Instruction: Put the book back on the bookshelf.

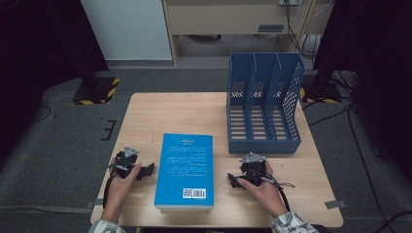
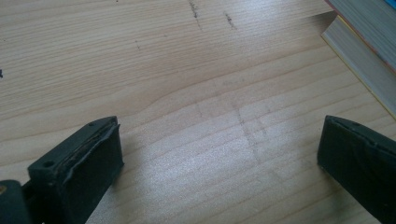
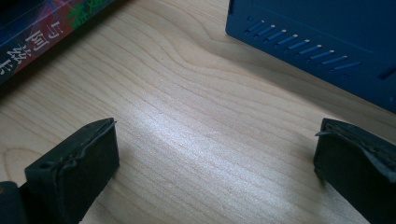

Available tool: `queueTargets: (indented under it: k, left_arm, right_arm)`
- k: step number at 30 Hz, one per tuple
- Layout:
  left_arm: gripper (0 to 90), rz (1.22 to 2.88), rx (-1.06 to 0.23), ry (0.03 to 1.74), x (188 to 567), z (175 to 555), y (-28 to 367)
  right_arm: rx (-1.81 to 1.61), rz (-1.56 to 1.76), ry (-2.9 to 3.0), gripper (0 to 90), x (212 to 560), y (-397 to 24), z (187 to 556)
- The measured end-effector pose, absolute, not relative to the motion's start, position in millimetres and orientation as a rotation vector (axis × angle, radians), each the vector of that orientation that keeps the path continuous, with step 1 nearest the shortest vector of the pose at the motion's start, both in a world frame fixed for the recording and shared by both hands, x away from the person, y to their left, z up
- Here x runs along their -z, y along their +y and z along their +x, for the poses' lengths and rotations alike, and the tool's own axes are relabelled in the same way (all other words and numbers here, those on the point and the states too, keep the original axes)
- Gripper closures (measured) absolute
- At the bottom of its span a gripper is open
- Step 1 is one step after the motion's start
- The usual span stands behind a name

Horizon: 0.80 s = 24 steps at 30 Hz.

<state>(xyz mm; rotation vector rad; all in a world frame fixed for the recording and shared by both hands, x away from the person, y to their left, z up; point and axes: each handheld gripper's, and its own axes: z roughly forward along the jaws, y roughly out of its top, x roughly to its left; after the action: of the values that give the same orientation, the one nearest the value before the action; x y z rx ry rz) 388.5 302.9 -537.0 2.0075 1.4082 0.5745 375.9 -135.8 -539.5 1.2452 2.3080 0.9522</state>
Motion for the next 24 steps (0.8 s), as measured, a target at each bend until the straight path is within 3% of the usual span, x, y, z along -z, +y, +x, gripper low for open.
queueTargets:
  k: [10, 14, 24]
  left_arm:
    - [0.0, 2.027, -0.556, 1.381, 536, 387, 304]
    - [3.7, 1.981, -0.533, 1.374, 528, 380, 305]
    - [5.4, 1.941, -0.502, 1.324, 495, 362, 299]
  right_arm:
    - [-0.961, 1.203, 2.355, 0.6, 538, -135, 377]
    - [-0.993, 1.226, 2.378, 11.3, 530, -139, 376]
    - [-1.143, 1.076, 2.339, 7.8, 488, -132, 347]
